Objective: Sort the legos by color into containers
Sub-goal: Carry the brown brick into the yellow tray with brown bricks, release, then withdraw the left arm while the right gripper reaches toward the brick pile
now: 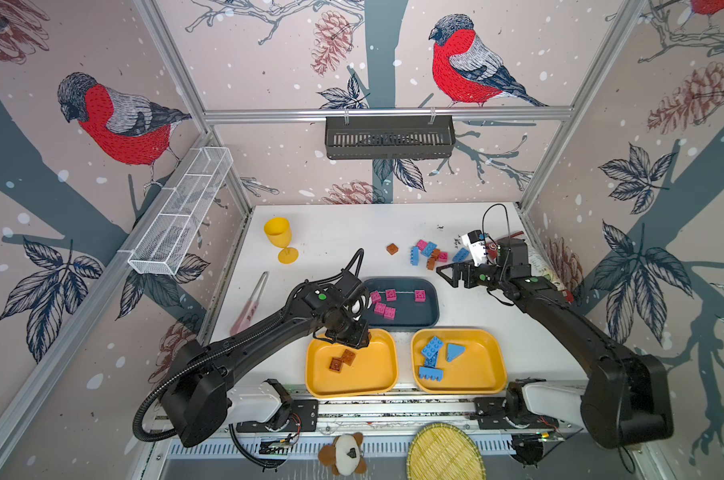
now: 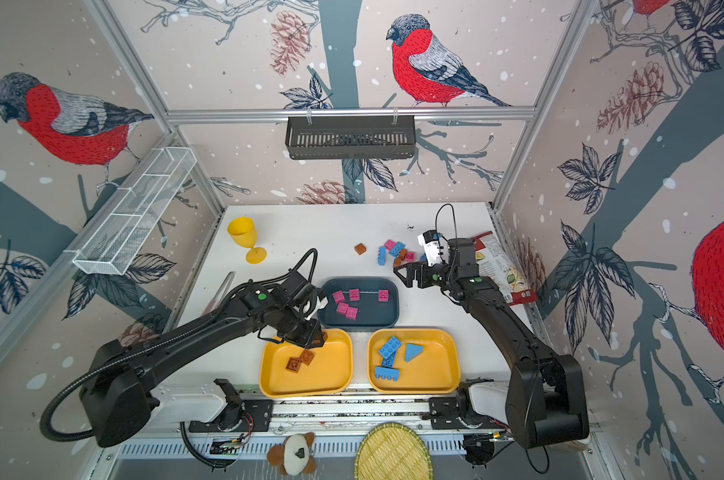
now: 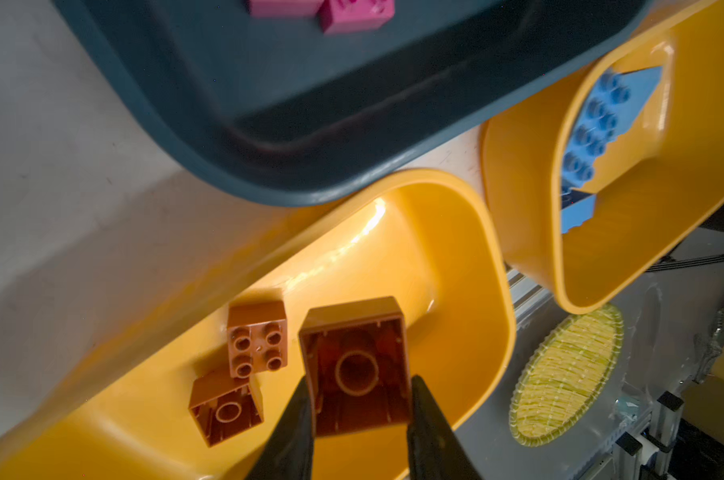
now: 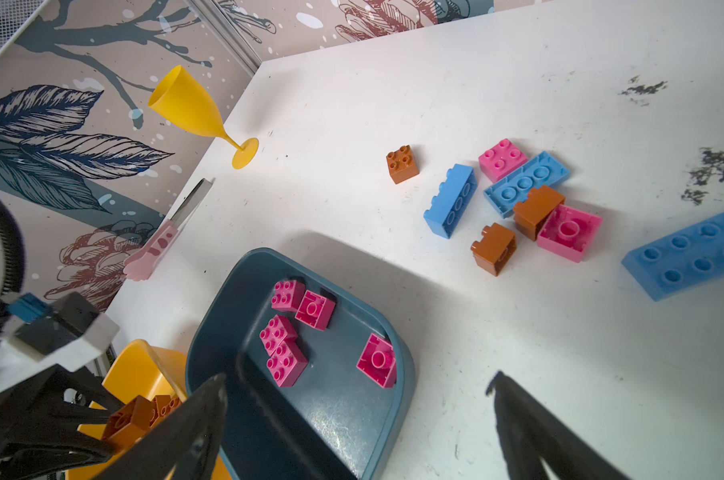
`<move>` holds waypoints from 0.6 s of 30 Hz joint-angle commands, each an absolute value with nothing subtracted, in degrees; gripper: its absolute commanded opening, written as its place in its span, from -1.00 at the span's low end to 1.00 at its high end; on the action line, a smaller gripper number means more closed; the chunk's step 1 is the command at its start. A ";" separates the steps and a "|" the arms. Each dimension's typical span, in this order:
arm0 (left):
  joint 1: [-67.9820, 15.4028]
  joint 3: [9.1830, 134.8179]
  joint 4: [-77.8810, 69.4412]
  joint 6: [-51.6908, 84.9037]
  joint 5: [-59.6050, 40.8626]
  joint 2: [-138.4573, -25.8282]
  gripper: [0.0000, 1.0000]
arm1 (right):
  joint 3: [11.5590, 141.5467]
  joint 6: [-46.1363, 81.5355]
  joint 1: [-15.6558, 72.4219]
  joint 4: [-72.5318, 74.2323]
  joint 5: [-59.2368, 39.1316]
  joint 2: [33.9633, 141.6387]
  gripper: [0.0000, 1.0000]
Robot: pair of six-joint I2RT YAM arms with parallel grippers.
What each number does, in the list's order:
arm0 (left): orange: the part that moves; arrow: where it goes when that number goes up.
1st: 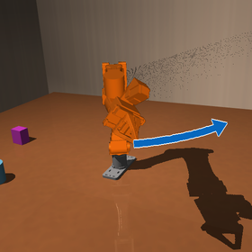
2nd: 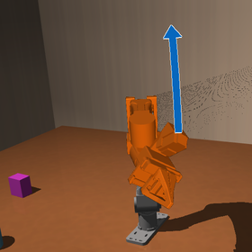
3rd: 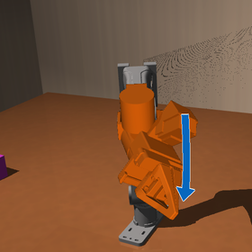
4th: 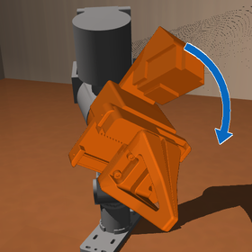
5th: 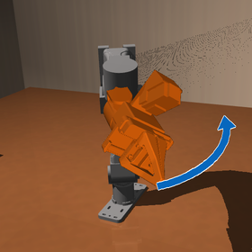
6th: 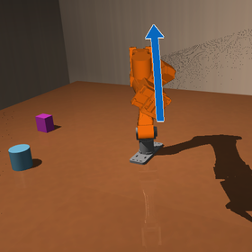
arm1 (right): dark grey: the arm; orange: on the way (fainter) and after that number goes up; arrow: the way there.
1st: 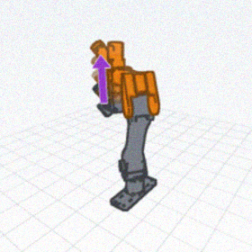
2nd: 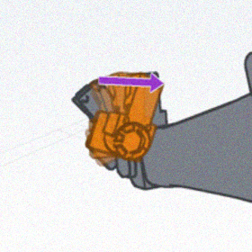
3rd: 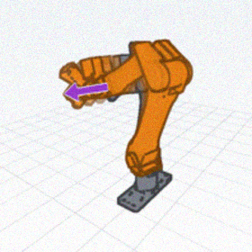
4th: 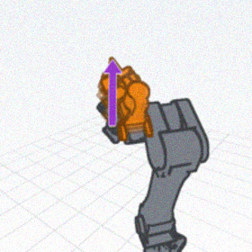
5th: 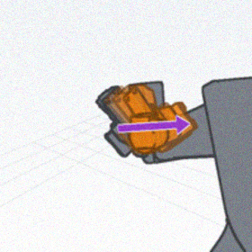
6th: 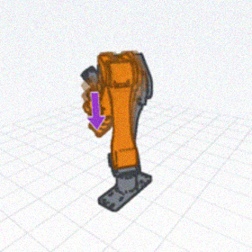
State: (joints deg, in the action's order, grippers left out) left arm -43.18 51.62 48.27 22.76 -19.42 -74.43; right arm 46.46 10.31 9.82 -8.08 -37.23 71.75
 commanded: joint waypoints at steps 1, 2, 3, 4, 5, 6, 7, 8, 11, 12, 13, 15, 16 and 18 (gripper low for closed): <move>-43.14 50.68 47.33 23.38 -20.01 -75.79 -0.14 | 47.57 9.17 10.71 -8.20 -35.25 73.40 0.99; -43.12 50.92 47.37 23.01 -19.57 -76.06 0.01 | 48.16 8.99 11.17 -8.47 -34.78 73.77 0.99; -43.03 51.24 47.45 22.69 -19.39 -76.16 0.10 | 48.56 8.86 11.59 -8.52 -34.43 74.13 0.99; -43.05 51.87 47.84 22.14 -18.81 -76.08 0.20 | 49.07 8.73 11.95 -8.47 -34.00 74.67 0.99; -42.97 52.77 48.32 21.61 -18.12 -76.04 0.29 | 49.73 8.66 12.49 -8.56 -33.57 75.10 0.99; -42.69 53.55 48.65 21.07 -17.77 -76.04 0.35 | 50.22 8.39 13.01 -8.75 -33.12 75.64 0.99; -42.34 54.33 49.03 20.41 -17.62 -75.87 0.40 | 51.16 7.95 13.64 -9.02 -32.41 76.31 0.99; -41.73 55.26 49.11 20.01 -17.15 -75.73 0.47 | 51.98 7.46 14.32 -9.43 -31.71 77.10 0.99; -37.93 56.81 48.43 17.86 -17.46 -75.13 0.62 | 54.54 6.47 15.81 -9.78 -30.61 79.53 0.99; -36.43 58.37 47.79 17.17 -18.15 -74.82 0.63 | 55.31 6.29 16.41 -9.72 -30.42 80.26 0.99; -34.75 59.30 46.50 16.58 -18.61 -74.29 0.64 | 56.13 6.08 17.10 -9.58 -30.04 81.21 0.99; -32.02 60.11 43.75 16.37 -18.18 -73.36 0.76 | 58.23 5.34 18.89 -9.90 -28.55 83.56 0.99; -30.48 60.18 41.85 16.54 -18.28 -72.77 0.78 | 59.62 4.83 20.05 -10.25 -27.65 85.01 0.99; -27.69 59.59 38.48 16.69 -19.74 -71.90 0.82 | 62.03 4.15 22.22 -10.49 -25.53 87.58 0.99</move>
